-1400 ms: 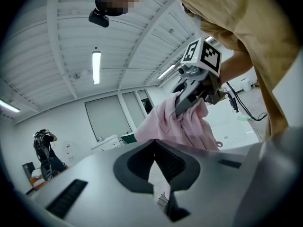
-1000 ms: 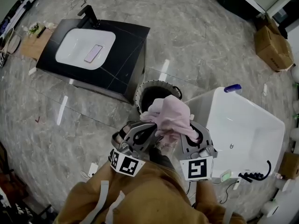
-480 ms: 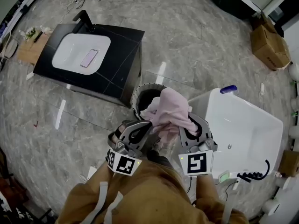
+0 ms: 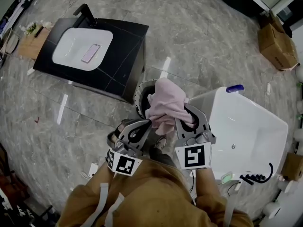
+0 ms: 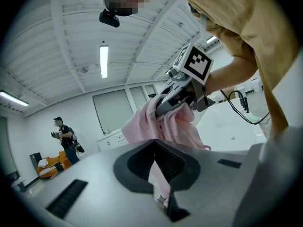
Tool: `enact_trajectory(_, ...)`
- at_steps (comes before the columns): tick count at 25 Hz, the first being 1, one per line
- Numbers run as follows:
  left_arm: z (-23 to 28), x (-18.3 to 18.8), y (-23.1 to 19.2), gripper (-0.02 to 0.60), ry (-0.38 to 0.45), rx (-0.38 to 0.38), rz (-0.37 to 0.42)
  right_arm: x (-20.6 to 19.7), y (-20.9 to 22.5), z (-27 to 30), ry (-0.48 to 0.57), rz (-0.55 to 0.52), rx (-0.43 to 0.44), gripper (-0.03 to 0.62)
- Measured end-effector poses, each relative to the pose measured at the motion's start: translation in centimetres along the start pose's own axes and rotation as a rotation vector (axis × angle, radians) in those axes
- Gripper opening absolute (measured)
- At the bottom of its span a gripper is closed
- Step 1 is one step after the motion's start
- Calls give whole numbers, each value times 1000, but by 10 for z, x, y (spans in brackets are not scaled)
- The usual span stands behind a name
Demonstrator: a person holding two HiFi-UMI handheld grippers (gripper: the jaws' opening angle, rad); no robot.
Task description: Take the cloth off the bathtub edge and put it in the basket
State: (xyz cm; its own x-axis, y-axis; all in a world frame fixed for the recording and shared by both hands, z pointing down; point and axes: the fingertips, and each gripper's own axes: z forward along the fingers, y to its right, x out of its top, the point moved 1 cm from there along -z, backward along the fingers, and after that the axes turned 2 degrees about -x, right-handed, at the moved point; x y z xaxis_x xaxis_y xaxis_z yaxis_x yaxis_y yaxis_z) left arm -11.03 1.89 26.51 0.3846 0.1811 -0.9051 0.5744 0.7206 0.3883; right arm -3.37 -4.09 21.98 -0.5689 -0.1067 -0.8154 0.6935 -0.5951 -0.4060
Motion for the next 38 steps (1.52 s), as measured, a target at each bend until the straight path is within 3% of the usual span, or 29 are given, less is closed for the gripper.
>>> enact_trajectory(6,6,-13,-3,6,-19,0,-19,-28,-3,28,-41,5,31,60)
enact_trajectory(13,14,-49,1,6,-64,-13,-61,-95,-32,70,-139,54,91,61)
enact_trajectory(18,28,-94,8,6,-101,-9,-89,-162,-64,105,-203,91,135,61)
enact_trajectory(26,64,-179,41,6,-161,-41,-106,-266,-88,150,-264,130,130,49)
enact_trajectory(30,78,-215,61,6,-187,-51,-131,-329,-114,174,-358,142,202,51)
enact_trajectory(33,85,-240,69,6,-208,-46,-152,-371,-133,192,-440,170,261,77)
enact_trajectory(35,86,-259,75,6,-228,-38,-166,-396,-145,203,-483,191,291,158)
enact_trajectory(38,87,-282,86,6,-268,-38,-177,-427,-162,208,-520,200,328,196)
